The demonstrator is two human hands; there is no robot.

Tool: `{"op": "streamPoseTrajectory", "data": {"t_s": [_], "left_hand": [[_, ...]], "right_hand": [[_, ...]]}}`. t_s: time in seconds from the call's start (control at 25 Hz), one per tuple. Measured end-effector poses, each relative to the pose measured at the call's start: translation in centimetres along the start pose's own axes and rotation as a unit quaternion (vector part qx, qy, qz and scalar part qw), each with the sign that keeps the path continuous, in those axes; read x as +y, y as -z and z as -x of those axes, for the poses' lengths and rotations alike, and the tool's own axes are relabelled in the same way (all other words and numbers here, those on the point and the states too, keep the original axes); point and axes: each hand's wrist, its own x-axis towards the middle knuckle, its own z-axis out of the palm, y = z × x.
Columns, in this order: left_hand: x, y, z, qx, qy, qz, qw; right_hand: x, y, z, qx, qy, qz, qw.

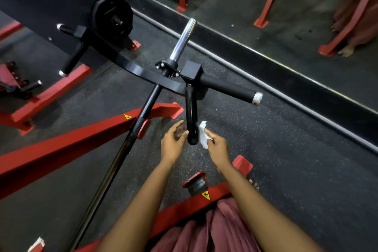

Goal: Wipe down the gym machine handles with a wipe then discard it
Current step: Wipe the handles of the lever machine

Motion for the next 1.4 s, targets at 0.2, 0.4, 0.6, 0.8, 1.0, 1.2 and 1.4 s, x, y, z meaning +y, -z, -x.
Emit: {"op": "streamPoseTrajectory", "data": {"t_s": [0.2, 0.4, 0.6, 0.8, 1.0, 1.2, 1.4], "left_hand": [[6.4, 1.0, -4.7, -0.014, -0.298, -0.234, 0.925], [11.7, -1.9, -12.4, -0.017, -0.362, -0.353, 0.862], [11.0, -3.9, -15.2, 0.015, -0.379, -0.462, 0.802], [9.8, -3.1, -16.5, 0.044, -0.46, -0.426, 0.777], [10.0, -3.0, -16.3, 0.033, -0.46, -0.435, 0.773], [9.6, -2.2, -16.0, 0.013, -0.457, -0.424, 0.782], [8.6, -1.1, -15.9, -0.031, -0.452, -0.393, 0.8]], "right_hand": [[-6.2, 5.0, -0.4, 0.132, 0.156, 0.046, 0.978], [-10.0, 7.5, -4.5, 0.202, 0.283, 0.18, 0.92], [-10.9, 7.2, -8.3, 0.068, 0.239, 0.347, 0.904], [-11.6, 5.8, -9.3, 0.018, 0.252, 0.444, 0.86], [-9.9, 9.3, -7.3, -0.038, 0.274, 0.502, 0.819], [-12.4, 7.2, -8.5, 0.018, 0.301, 0.453, 0.839], [-11.0, 5.3, -8.1, -0.02, 0.315, 0.509, 0.801]]}}
